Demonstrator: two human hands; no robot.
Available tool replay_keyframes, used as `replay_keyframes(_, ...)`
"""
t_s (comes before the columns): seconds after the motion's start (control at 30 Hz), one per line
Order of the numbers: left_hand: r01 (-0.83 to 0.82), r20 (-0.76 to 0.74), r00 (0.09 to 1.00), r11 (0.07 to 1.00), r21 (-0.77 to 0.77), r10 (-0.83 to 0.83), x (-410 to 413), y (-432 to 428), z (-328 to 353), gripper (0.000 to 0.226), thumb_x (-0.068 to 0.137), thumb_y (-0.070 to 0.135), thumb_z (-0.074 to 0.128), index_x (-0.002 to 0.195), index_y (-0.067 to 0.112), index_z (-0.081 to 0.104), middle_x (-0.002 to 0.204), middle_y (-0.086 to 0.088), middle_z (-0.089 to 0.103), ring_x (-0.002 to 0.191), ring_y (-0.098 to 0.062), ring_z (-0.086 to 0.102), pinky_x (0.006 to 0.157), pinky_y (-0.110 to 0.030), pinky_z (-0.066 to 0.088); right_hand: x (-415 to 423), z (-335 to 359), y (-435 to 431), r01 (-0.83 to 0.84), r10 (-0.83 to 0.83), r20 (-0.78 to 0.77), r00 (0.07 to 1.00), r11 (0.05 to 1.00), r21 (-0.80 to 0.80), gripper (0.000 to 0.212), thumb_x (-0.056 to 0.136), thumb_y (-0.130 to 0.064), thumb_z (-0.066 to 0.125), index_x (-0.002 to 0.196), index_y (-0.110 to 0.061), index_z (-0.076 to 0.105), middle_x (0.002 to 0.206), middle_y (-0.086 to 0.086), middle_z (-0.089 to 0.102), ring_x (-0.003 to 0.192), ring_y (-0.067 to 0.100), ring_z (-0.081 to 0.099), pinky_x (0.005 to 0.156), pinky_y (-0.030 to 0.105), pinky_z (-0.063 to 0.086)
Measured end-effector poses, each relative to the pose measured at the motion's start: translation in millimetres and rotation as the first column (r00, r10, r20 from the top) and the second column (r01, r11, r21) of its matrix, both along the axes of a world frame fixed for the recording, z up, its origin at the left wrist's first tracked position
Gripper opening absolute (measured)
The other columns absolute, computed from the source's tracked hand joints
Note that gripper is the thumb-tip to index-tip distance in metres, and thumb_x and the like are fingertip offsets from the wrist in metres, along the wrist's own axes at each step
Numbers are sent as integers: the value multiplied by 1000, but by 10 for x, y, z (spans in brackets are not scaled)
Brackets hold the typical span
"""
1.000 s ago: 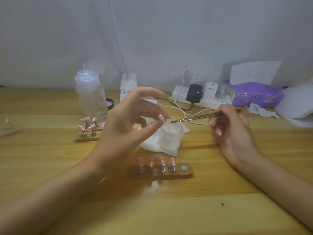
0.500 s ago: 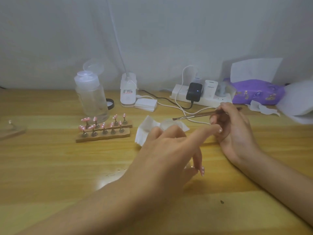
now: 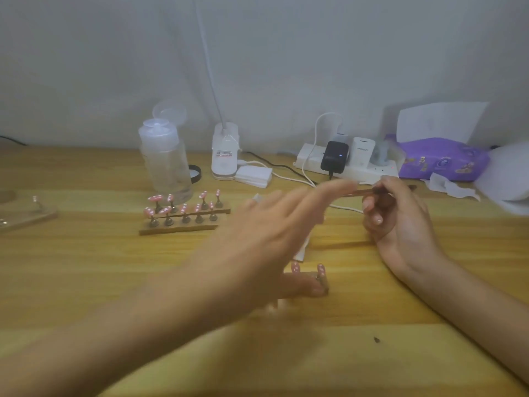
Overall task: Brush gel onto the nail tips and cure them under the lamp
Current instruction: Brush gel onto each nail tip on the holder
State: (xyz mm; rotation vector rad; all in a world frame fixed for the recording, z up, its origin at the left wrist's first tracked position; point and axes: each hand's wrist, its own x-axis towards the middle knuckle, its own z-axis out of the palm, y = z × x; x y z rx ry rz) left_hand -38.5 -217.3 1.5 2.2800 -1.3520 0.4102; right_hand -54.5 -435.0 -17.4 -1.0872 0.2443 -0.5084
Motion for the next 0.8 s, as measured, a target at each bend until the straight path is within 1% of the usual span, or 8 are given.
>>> replay_keyframes(0.17, -49, -445, 895, 997, -59, 18, 267, 400, -149, 41, 79, 76, 30, 120, 73, 28, 100, 29, 62, 81, 1, 64, 92, -50, 50, 8, 0, -5, -1, 1, 3, 1000, 1000, 30, 25, 100, -19, 48, 75, -17, 51, 50, 0, 55, 38, 8, 38, 41, 17, 26)
replay_keyframes(0.23, -68, -547, 836, 997, -19, 47, 212, 514, -225, 40, 79, 70, 32, 119, 73, 32, 99, 28, 64, 85, 0, 65, 101, -42, 46, 17, -4, -6, 5, -5, 4, 1000, 1000, 25, 25, 100, -18, 48, 75, -17, 51, 50, 0, 55, 38, 8, 38, 41, 17, 26)
replay_keyframes(0.3, -20, -516, 857, 1000, -10, 12, 125, 604, -239, 57, 85, 53, 61, 132, 63, 31, 104, 24, 64, 93, 0, 64, 89, -11, 45, 18, -8, -11, 12, -12, 6, 1000, 1000, 25, 25, 100, -18, 47, 75, -17, 51, 49, 0, 55, 37, 8, 37, 41, 17, 25)
replay_keyframes(0.37, -15, -462, 887, 999, -50, -10, 79, 693, -263, 75, 75, 33, 78, 136, 50, 36, 99, 21, 64, 88, 2, 62, 69, 0, 40, 19, -11, -13, 21, -21, 4, 1000, 1000, 13, 27, 99, -18, 46, 73, -17, 51, 49, 0, 54, 37, 9, 37, 40, 17, 26)
replay_keyframes(0.47, -55, -445, 896, 990, -133, -10, 36, 682, -291, 75, 76, 14, 81, 133, 43, 42, 89, 15, 65, 71, 5, 59, 61, -1, 38, 6, -11, -19, 61, -59, 33, 998, 996, -63, 29, 96, -17, 47, 68, -19, 51, 48, 0, 52, 39, 10, 40, 39, 18, 28)
replay_keyframes(0.57, -58, -433, 902, 992, -114, 3, 12, 675, -301, 79, 73, 19, 86, 135, 41, 41, 90, 16, 65, 66, 11, 56, 62, 0, 38, -16, 3, -11, 79, -51, 151, 987, 979, -187, 32, 89, -20, 47, 59, -26, 54, 50, -3, 53, 43, 11, 47, 40, 18, 29)
replay_keyframes(0.7, -118, -513, 858, 960, -253, -29, 74, 677, -155, 70, 72, 61, 71, 133, 49, 39, 102, 18, 67, 93, -2, 64, 67, -11, 46, -29, 17, -22, 79, -30, 204, 979, 969, -236, 32, 88, -21, 46, 58, -27, 53, 50, -4, 53, 43, 11, 48, 41, 16, 30)
replay_keyframes(0.8, -182, -522, 853, 929, -323, -15, 148, 638, -63, 63, 76, 57, 66, 132, 44, 41, 107, 17, 68, 100, -7, 64, 70, -22, 50, -24, 15, -24, 92, -36, 206, 978, 958, -271, 37, 95, -17, 45, 61, -27, 53, 50, -6, 53, 43, 10, 49, 40, 16, 31)
